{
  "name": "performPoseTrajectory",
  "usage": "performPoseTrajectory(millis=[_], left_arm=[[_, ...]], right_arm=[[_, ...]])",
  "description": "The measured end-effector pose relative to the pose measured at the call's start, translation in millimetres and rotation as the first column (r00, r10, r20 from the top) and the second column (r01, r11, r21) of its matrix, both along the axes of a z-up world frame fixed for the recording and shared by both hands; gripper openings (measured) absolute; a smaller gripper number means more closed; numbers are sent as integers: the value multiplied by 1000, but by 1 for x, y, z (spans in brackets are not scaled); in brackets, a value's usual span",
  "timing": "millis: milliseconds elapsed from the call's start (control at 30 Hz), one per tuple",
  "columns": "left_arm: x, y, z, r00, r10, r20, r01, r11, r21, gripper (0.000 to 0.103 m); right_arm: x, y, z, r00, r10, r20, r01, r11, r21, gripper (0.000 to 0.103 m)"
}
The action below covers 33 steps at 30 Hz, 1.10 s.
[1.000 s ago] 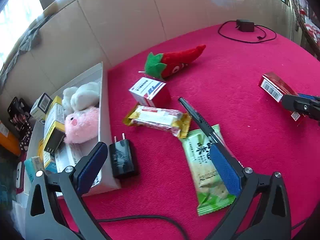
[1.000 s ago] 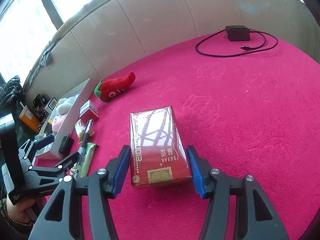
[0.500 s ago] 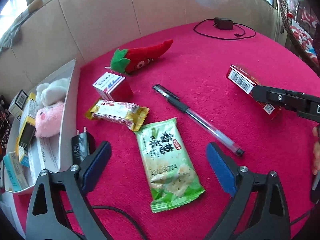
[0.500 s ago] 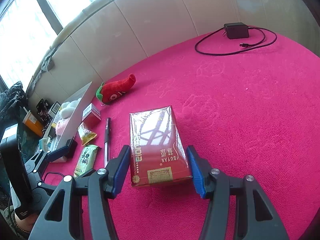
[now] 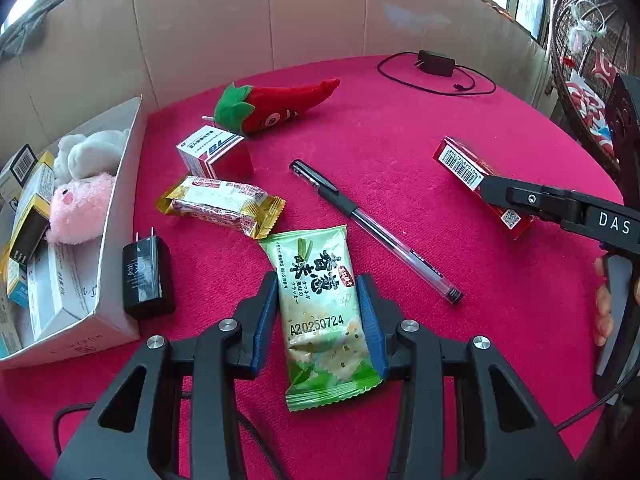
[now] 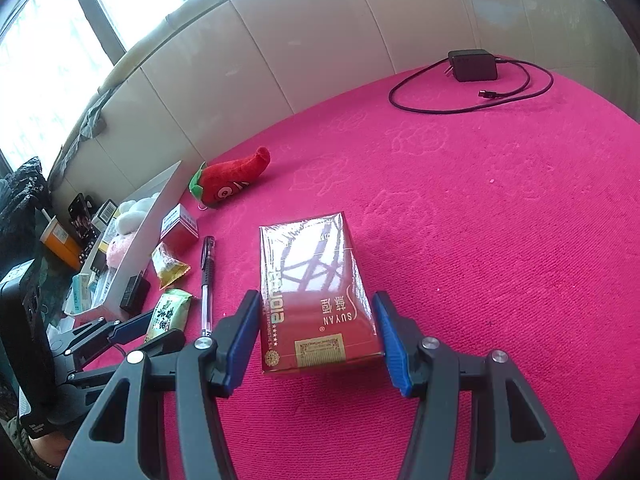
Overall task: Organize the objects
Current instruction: 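Grasp the red Sequoia box with the right gripper while the left grasps the green cracker packet, then carry the cracker packet with the left gripper to the tray while the right carries the Sequoia box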
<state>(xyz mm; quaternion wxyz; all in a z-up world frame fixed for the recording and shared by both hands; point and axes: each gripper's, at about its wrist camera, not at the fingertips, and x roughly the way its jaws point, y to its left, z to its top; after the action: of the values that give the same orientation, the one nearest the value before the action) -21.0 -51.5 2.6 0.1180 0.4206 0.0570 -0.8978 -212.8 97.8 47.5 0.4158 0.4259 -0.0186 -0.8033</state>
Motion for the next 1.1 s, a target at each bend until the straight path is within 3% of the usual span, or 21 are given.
performPoseTrajectory(millis=[267,600,1100], left_arm=[[14,12,14,996,-38,-82,35,998,-49,38],[24,9,33,989,-42,-142,39,999,-25,38],[46,-4,53,975,-7,-221,4,1000,-15,38]], right_arm=[[4,1,5,999,-11,-39,11,1000,11,56],[14,2,15,992,-39,-120,42,999,21,56],[44,-11,43,987,22,-159,-24,1000,-9,56]])
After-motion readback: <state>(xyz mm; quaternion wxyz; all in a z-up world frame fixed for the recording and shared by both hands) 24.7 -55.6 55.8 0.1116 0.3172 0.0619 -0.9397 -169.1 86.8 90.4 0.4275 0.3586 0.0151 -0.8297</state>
